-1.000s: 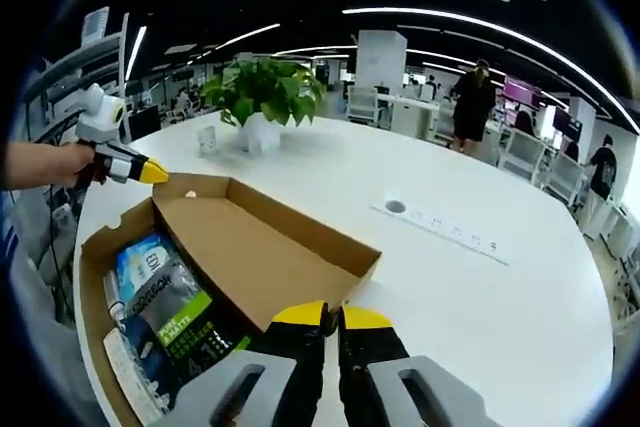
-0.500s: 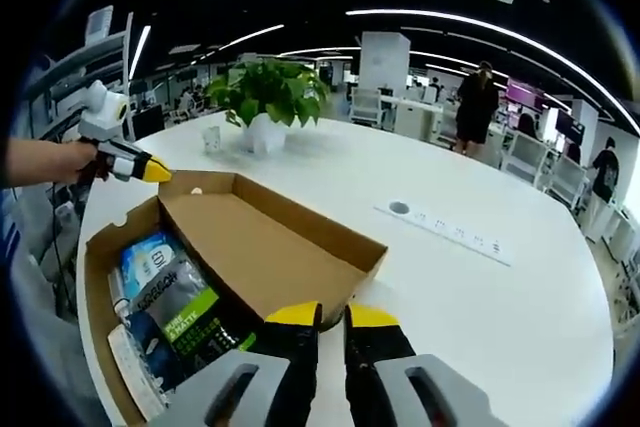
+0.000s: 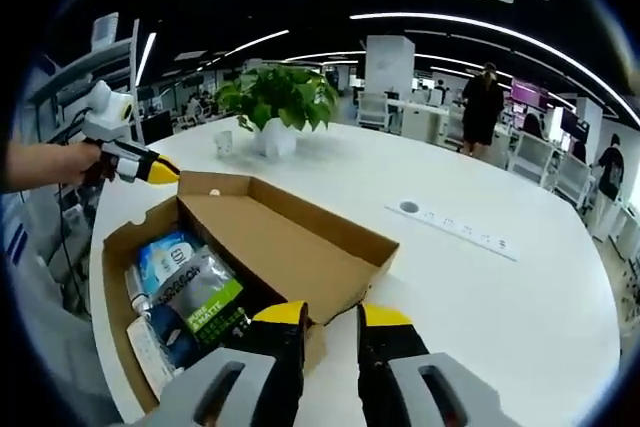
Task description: Operate the shoe box by opening the lid, removing the specified soft item, and placing it in the target area until the item is outside and the box remains undamaged.
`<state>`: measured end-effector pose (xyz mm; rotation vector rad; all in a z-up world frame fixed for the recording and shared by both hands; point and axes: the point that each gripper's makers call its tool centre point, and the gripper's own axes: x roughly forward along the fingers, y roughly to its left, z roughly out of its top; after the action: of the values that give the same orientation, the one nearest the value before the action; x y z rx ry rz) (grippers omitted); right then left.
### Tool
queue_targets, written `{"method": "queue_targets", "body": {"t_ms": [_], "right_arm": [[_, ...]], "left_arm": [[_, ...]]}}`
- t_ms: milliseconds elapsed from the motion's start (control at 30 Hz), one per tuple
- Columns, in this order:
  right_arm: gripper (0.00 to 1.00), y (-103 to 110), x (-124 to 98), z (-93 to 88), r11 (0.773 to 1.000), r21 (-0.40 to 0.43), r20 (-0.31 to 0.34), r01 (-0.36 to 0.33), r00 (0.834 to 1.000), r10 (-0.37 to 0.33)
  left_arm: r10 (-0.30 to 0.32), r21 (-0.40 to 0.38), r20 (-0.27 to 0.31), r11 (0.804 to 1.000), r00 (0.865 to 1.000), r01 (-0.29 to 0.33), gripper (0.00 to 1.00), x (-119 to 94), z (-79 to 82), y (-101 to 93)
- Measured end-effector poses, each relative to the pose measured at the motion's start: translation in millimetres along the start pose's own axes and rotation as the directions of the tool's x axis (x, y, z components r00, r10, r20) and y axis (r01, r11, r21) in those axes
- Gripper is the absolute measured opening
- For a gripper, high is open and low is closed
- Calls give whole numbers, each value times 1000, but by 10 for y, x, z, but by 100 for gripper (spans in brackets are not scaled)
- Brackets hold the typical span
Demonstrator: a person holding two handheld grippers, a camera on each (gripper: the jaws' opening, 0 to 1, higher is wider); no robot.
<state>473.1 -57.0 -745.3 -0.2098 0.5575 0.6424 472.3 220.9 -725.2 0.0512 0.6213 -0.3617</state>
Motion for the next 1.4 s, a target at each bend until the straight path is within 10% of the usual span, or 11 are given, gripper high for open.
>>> {"method": "queue_targets", "body": {"t_ms": [867, 1400], "right_arm": [[46, 538, -502, -159, 987, -106, 6, -124, 992, 125], [60, 745, -738, -221, 979, -122, 30, -164, 985, 169]], "left_arm": [[-123, 94, -47, 987, 991, 127, 25, -120, -241, -712], [-256, 66, -126, 962, 958, 265, 28, -14, -540, -1174]]}}
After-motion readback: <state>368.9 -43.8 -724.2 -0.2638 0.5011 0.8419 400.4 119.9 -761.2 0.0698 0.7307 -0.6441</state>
